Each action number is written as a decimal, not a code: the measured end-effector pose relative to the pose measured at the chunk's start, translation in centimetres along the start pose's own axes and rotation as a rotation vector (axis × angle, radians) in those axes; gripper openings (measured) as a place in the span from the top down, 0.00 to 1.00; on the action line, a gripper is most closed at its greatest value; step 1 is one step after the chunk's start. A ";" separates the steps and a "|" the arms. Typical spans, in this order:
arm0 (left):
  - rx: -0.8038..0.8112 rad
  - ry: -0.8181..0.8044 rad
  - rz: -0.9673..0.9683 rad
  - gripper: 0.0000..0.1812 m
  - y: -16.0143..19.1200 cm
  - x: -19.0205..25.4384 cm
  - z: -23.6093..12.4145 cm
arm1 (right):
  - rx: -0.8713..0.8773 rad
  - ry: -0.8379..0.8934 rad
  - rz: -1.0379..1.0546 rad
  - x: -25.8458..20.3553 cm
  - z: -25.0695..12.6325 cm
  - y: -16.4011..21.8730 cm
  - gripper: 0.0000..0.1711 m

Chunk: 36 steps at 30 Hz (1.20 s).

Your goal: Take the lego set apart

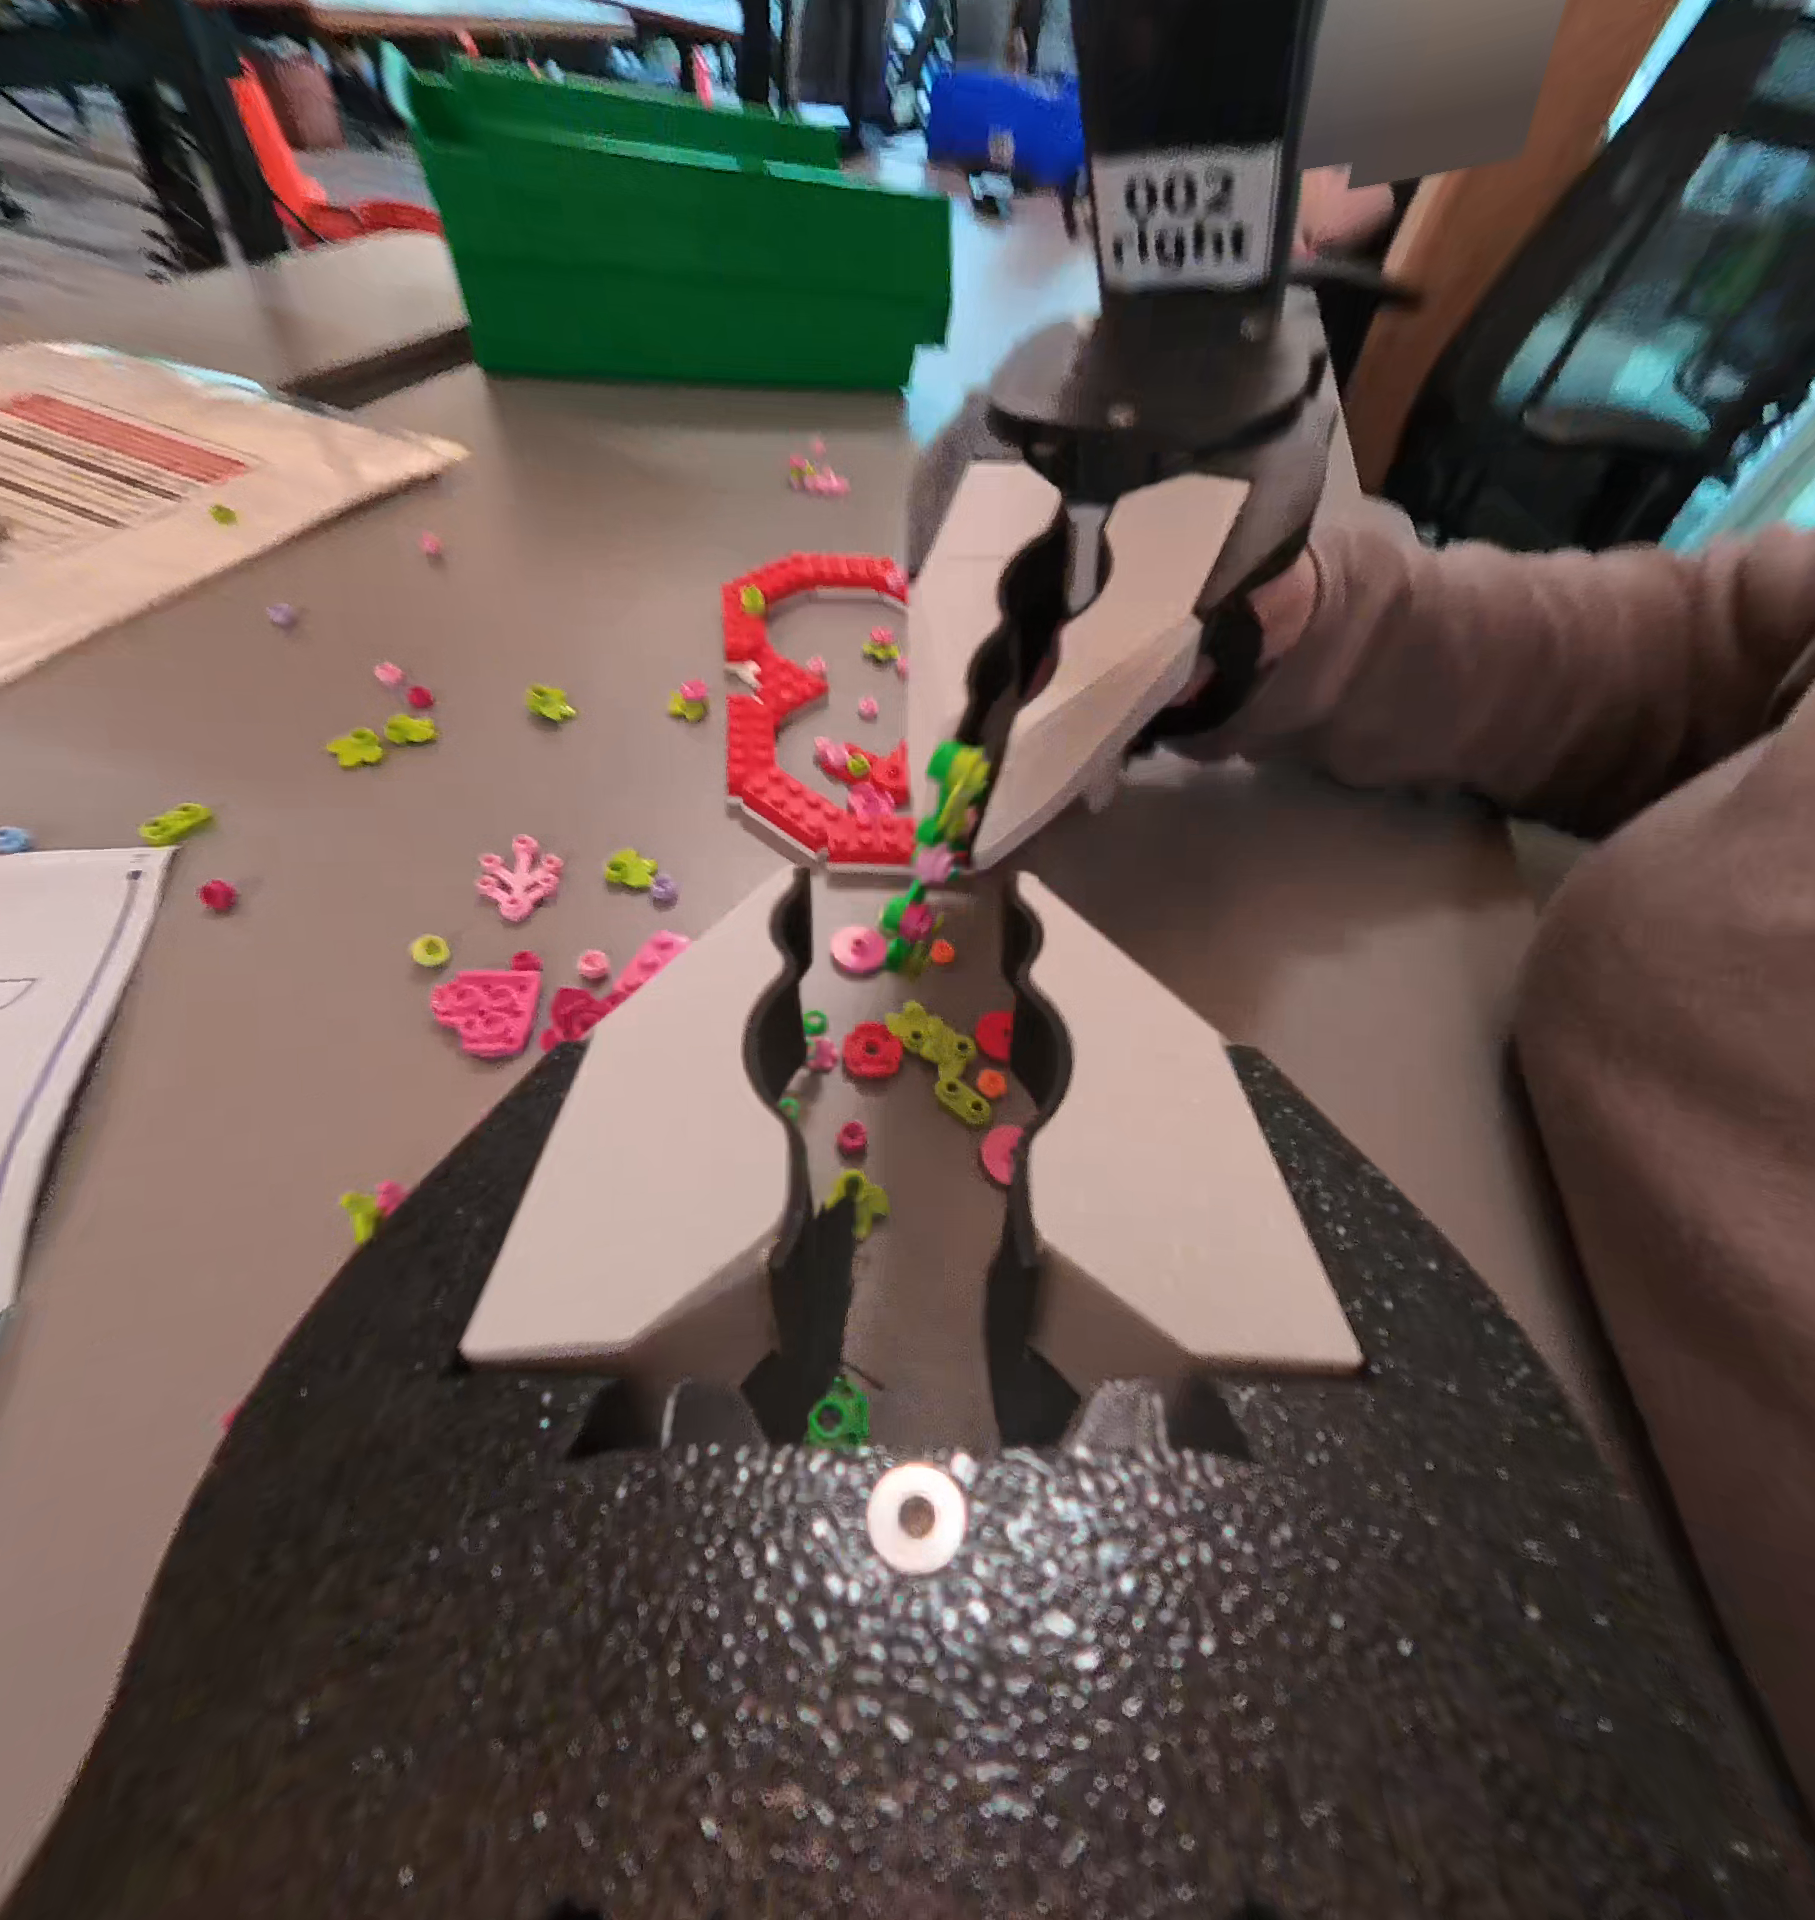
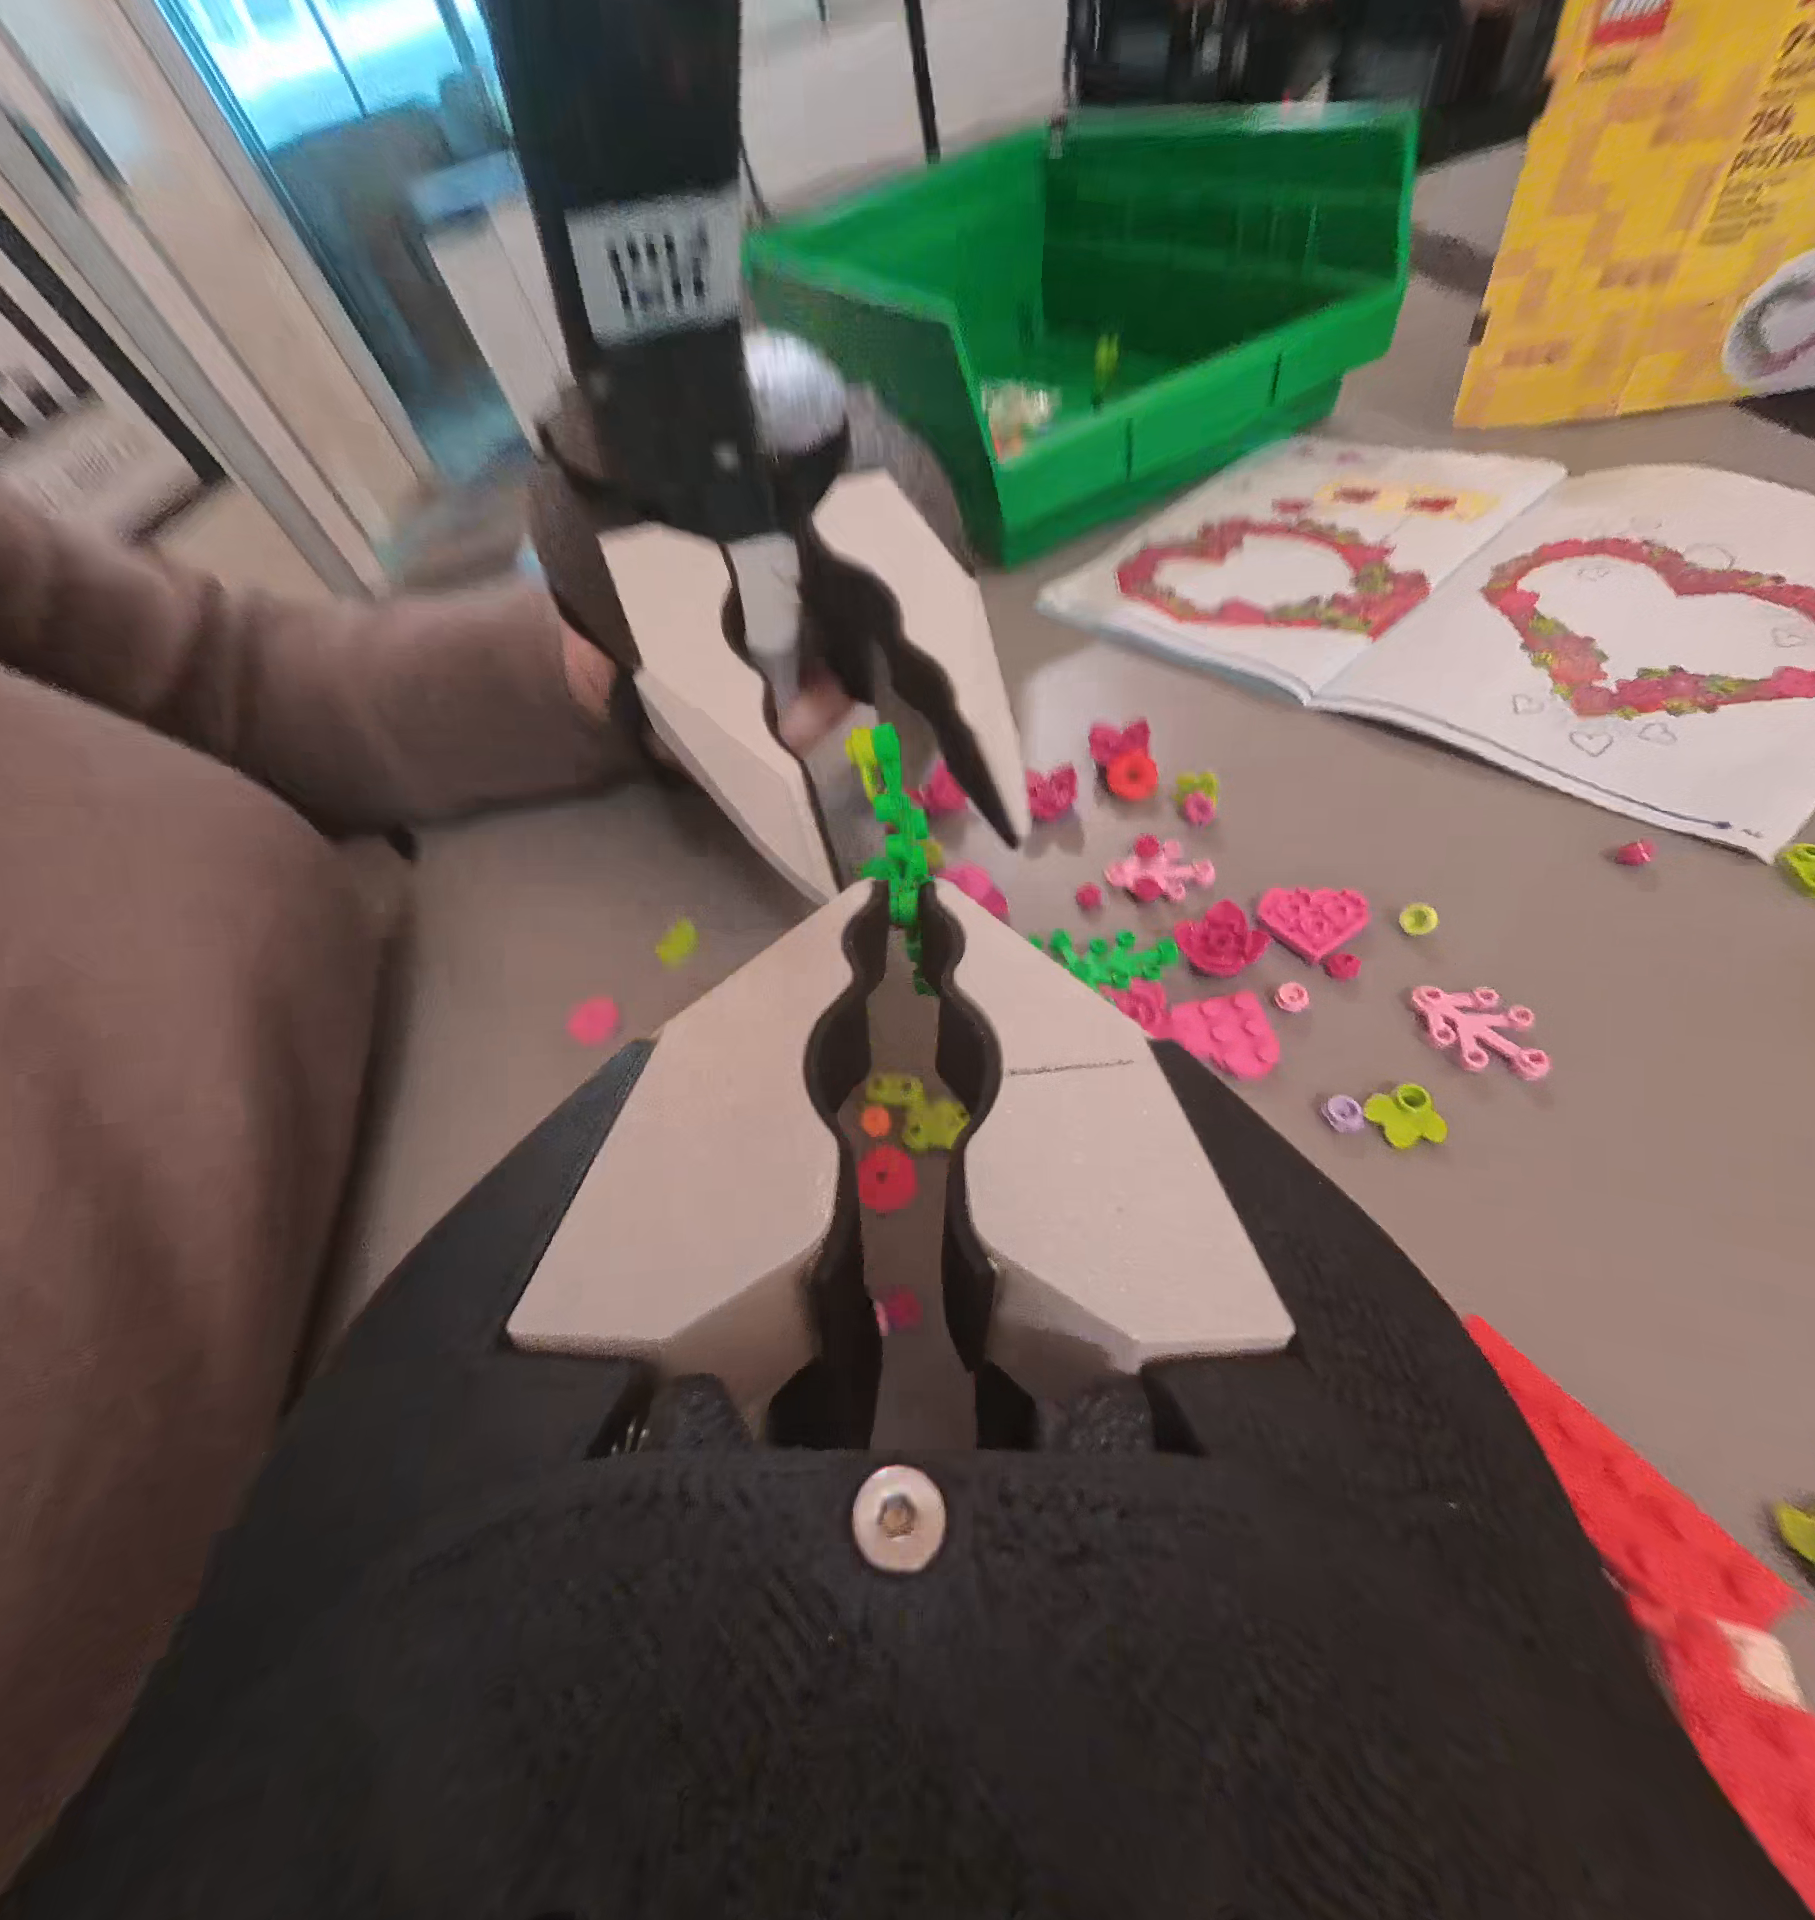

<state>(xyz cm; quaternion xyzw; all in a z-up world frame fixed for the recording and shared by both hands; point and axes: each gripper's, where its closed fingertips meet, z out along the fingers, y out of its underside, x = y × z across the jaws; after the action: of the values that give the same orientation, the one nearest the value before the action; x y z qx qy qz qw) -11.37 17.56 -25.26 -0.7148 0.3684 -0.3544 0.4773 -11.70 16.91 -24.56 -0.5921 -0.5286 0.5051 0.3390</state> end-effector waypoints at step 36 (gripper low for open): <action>-0.332 -0.733 0.717 0.98 0.7 -5.0 -1.3 | 0.214 0.075 0.555 3.0 1.2 -0.9 0.89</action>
<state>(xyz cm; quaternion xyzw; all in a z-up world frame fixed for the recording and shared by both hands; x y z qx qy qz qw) -14.97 21.19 -26.33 -0.6868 0.4495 0.1665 0.5463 -13.29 19.86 -24.78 -0.6930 -0.2775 0.6092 0.2677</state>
